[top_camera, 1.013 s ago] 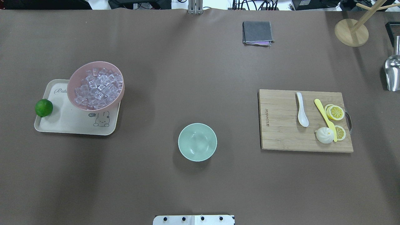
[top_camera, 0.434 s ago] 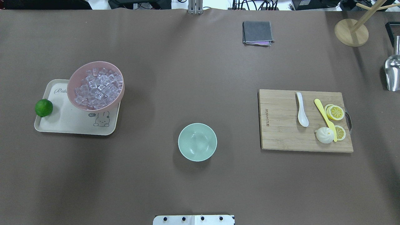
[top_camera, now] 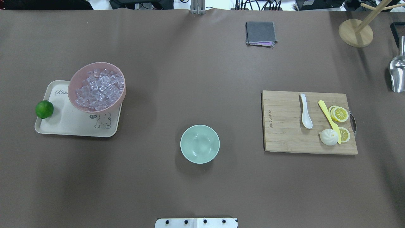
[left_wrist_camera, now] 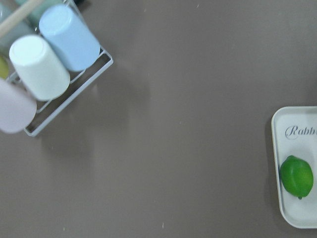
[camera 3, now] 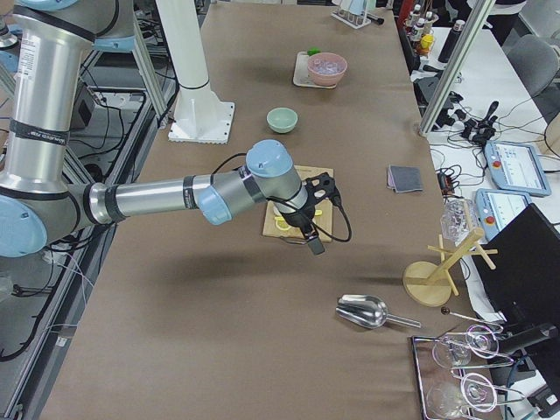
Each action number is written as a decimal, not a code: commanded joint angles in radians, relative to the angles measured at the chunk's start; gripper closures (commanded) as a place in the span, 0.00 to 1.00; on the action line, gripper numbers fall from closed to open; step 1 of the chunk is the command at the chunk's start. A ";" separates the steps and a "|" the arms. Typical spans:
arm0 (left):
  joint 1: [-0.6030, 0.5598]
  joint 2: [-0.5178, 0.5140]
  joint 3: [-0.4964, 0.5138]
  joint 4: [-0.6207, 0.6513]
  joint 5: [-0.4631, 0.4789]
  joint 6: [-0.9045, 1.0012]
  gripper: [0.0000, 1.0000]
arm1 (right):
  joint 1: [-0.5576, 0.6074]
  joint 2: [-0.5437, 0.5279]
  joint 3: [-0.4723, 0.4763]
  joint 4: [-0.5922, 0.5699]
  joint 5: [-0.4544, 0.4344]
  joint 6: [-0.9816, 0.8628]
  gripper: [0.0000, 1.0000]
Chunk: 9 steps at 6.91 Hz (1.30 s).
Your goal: Put spoon and ice into bowl
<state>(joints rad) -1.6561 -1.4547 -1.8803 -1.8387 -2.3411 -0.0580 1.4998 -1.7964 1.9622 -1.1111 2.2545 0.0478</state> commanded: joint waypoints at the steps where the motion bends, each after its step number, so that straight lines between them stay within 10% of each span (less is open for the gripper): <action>1: 0.013 -0.004 0.047 -0.176 -0.006 0.003 0.02 | -0.030 0.019 0.003 0.124 0.085 0.001 0.01; 6: 0.336 -0.136 -0.006 -0.245 -0.035 -0.199 0.00 | -0.384 0.163 0.053 0.113 -0.108 0.433 0.04; 9: 0.502 -0.167 -0.007 -0.243 0.127 -0.287 0.01 | -0.593 0.258 0.167 -0.182 -0.353 0.670 0.01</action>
<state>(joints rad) -1.2313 -1.6139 -1.8855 -2.0817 -2.3049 -0.3217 0.9884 -1.5746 2.0745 -1.1597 2.0038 0.6384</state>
